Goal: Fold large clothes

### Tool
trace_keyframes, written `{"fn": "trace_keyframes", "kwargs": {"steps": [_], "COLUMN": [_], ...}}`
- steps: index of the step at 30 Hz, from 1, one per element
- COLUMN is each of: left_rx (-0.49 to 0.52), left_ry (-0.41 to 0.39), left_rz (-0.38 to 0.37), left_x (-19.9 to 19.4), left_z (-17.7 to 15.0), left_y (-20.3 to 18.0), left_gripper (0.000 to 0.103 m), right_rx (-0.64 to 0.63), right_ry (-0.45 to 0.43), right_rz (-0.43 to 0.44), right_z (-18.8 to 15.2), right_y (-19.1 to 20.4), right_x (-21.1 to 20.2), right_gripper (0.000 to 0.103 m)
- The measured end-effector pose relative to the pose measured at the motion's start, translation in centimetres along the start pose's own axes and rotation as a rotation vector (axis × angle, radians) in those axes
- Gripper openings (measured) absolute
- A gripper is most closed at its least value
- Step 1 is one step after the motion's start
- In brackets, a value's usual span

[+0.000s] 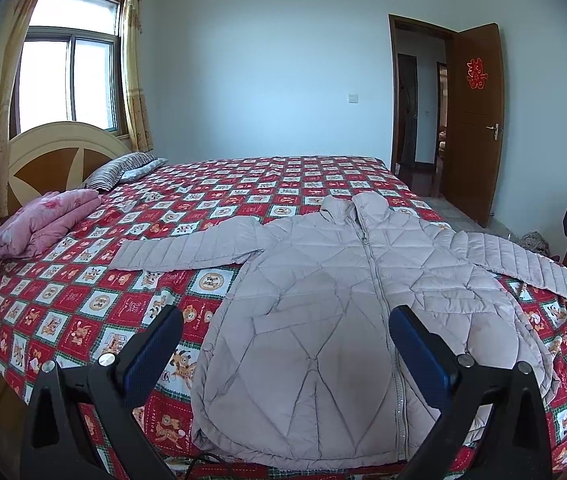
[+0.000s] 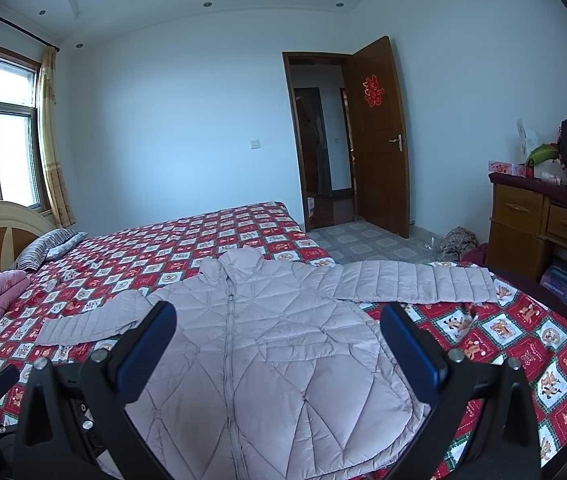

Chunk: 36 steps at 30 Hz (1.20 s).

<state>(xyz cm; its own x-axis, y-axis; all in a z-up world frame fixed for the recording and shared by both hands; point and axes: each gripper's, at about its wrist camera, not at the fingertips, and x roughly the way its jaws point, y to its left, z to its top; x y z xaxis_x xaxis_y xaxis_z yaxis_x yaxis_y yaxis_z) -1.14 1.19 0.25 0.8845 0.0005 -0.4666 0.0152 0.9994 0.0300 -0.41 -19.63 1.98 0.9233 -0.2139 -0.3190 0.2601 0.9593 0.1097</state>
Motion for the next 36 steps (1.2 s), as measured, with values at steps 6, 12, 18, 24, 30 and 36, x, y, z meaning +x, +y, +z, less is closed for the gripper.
{"fn": "trace_keyframes", "kwargs": {"steps": [6, 12, 18, 24, 30, 36], "left_rx": [-0.003, -0.004, -0.003, -0.007, -0.006, -0.007], "left_ry": [0.001, 0.012, 0.016, 0.022, 0.023, 0.026], "left_rz": [0.0, -0.004, -0.004, -0.004, -0.004, -0.005], "left_x": [-0.06, 0.11, 0.24, 0.42, 0.47, 0.47], "left_z": [-0.03, -0.04, -0.05, -0.07, -0.03, 0.01], "left_y": [0.09, 0.17, 0.18, -0.07, 0.0, -0.02], "left_gripper": [0.102, 0.102, 0.102, 0.102, 0.102, 0.102], "right_rx": [0.001, 0.001, -0.001, 0.0, 0.001, 0.001], "right_ry": [0.001, 0.005, 0.006, 0.005, 0.006, 0.004], "right_rz": [0.0, 0.0, 0.0, -0.001, 0.0, 0.0], "right_z": [0.03, -0.03, -0.06, -0.09, -0.1, -0.12], "right_y": [0.12, 0.35, 0.38, 0.4, 0.33, 0.23], "right_x": [-0.04, 0.16, 0.18, 0.19, 0.29, 0.31], "right_gripper": [0.103, 0.103, 0.103, 0.103, 0.103, 0.103]}}
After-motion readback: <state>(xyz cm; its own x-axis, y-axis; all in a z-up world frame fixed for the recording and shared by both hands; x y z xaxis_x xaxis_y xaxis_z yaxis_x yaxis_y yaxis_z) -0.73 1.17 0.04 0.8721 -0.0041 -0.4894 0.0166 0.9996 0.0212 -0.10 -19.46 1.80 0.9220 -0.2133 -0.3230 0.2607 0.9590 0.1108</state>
